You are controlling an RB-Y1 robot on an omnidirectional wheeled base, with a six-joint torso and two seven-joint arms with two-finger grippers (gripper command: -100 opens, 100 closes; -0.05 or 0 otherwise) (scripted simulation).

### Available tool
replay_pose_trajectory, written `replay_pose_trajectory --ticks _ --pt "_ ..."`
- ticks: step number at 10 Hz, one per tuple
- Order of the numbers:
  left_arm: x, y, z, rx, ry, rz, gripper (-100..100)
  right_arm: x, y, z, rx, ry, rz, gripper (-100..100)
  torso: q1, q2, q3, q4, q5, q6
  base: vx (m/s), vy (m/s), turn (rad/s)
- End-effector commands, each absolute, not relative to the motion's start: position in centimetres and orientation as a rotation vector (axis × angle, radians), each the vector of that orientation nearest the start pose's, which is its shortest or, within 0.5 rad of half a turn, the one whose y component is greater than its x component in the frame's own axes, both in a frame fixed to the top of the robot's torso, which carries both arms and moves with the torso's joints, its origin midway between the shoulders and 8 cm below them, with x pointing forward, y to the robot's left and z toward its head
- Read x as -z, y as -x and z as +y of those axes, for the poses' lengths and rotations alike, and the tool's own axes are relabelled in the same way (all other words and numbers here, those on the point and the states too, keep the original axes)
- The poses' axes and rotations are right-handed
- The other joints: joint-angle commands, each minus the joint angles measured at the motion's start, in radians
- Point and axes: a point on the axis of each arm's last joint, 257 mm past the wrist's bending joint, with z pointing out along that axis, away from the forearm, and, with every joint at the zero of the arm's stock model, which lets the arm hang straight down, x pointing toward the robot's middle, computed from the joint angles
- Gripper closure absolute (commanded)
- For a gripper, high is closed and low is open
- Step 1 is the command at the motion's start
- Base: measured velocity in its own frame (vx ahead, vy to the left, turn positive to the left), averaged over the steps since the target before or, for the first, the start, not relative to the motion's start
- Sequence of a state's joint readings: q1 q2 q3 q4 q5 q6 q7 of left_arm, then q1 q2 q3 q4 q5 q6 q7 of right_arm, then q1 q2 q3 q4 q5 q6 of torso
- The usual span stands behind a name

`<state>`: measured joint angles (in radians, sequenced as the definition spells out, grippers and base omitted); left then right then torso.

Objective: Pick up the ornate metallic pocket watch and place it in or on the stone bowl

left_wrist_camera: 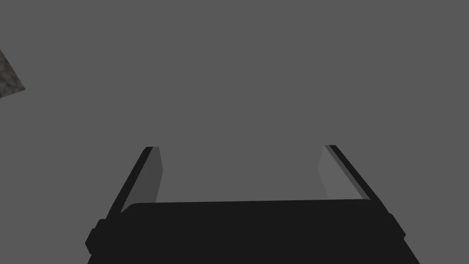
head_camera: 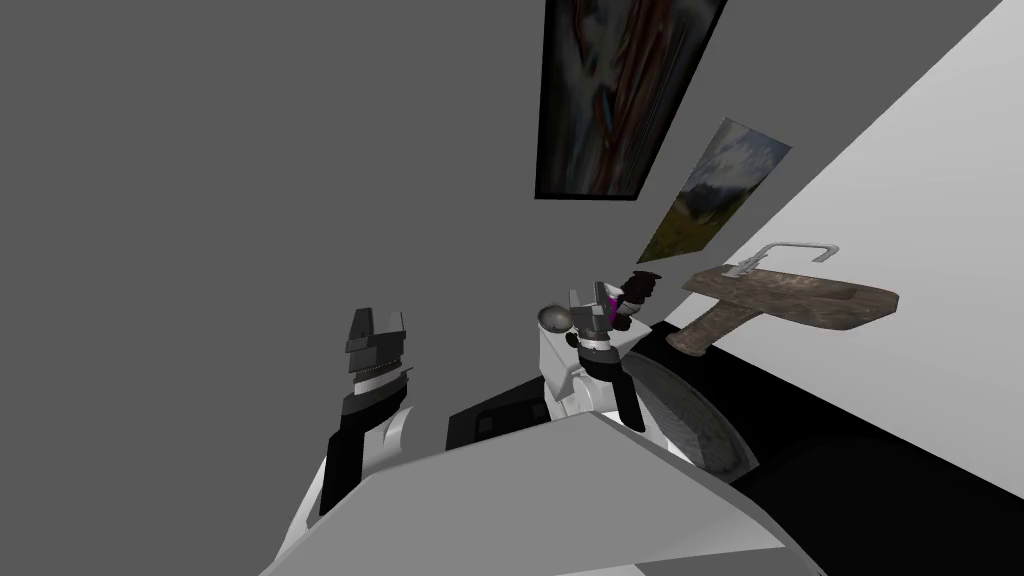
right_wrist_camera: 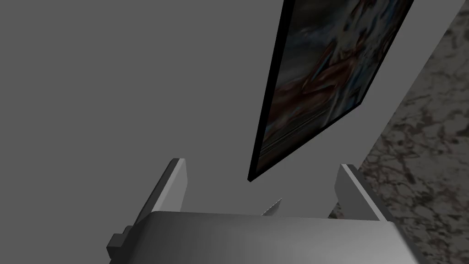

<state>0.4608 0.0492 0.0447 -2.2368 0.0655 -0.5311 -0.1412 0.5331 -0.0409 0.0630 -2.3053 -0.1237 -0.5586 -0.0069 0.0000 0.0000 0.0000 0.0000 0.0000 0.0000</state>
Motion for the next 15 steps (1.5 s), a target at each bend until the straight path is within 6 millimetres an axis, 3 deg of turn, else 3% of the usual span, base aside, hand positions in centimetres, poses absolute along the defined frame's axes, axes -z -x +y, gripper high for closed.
replay_pose_trajectory --ticks 1,5,14,15 --pt "-2.6 -34.7 29.5 1.186 0.587 0.625 0 -3.9 -32.8 -26.0 -1.425 -0.606 0.574 -100 0.0 0.0 0.0 0.0 0.0 0.0 -0.01 -0.035 -0.172" --pt "-2.6 -34.7 29.5 1.186 0.587 0.625 0 -4.9 -32.5 -23.4 -1.362 -0.452 0.64 -100 0.0 0.0 0.0 0.0 0.0 0.0 -0.002 -0.003 -0.035" --pt "-2.6 -34.7 29.5 1.186 0.587 0.625 0 -4.9 -32.5 -23.4 -1.362 -0.452 0.64 -100 0.0 0.0 0.0 0.0 0.0 0.0 -0.001 -0.001 0.003" --pt "-2.6 -34.7 29.5 1.186 0.587 0.625 0 -3.8 -33.2 -23.0 -1.294 -0.412 0.71 -100 0.0 0.0 0.0 0.0 0.0 0.0 -0.043 0.014 -0.04"
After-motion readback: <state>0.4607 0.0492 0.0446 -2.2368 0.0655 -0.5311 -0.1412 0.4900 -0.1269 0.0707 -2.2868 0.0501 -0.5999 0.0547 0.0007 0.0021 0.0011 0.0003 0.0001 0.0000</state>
